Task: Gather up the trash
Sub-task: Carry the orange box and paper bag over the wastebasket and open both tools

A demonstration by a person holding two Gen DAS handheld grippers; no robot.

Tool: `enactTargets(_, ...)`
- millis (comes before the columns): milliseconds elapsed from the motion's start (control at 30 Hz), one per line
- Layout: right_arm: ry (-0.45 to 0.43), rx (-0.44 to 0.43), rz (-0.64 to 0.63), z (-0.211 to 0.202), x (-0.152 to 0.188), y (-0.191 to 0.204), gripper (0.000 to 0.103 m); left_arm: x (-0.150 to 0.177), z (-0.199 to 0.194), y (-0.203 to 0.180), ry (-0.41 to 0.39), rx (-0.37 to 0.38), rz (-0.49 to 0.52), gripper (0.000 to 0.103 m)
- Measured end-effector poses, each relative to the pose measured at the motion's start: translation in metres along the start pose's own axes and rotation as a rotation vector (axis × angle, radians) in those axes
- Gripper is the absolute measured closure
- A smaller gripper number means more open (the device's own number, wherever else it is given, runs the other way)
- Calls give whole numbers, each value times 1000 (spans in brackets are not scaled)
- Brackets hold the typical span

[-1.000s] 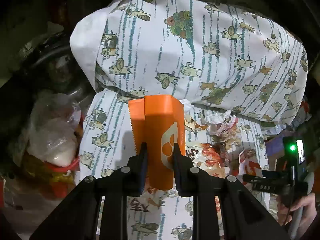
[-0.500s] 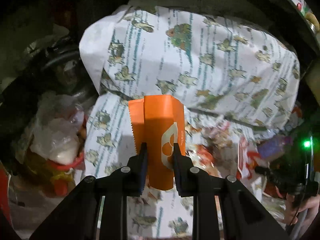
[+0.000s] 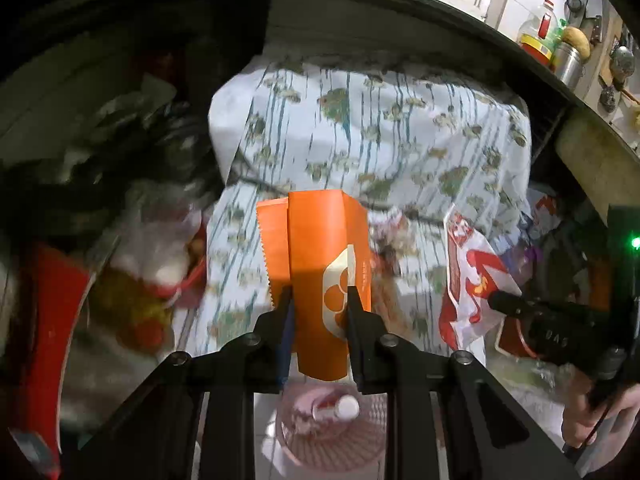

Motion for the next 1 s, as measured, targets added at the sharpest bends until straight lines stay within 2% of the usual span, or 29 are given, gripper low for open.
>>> enactTargets(133, 31, -6, -21, -1, 37, 9, 103, 47, 8, 0, 96, 33, -12, 78)
enactTargets(267, 118, 11, -58, 19, 72, 15, 103, 83, 27, -8, 202, 82, -33, 78)
enactTargets(400, 198, 34, -70, 46, 104, 12, 103, 127, 61, -14, 344, 56, -7, 78)
enactTargets(533, 247, 65, -46, 70, 126, -1, 103, 162, 90, -8, 462, 81, -43, 78)
enactTargets(667, 288, 87, -41, 88, 142, -9, 103, 176, 100, -8, 491, 70, -29, 78)
enactTargets(1000, 369, 76, -26, 112, 160, -16, 102, 191, 115, -9, 541, 35, 2, 78)
Point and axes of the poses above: each gripper's, at about its wrist camera, not at the fingertips, and z roughly the way its jaws point, y to its left, x to its underside, the point moved 3 cm from there along z, roughly the way its jaws point, and after that the axes turned 7 degrees about -y, right-handed, at the moved point
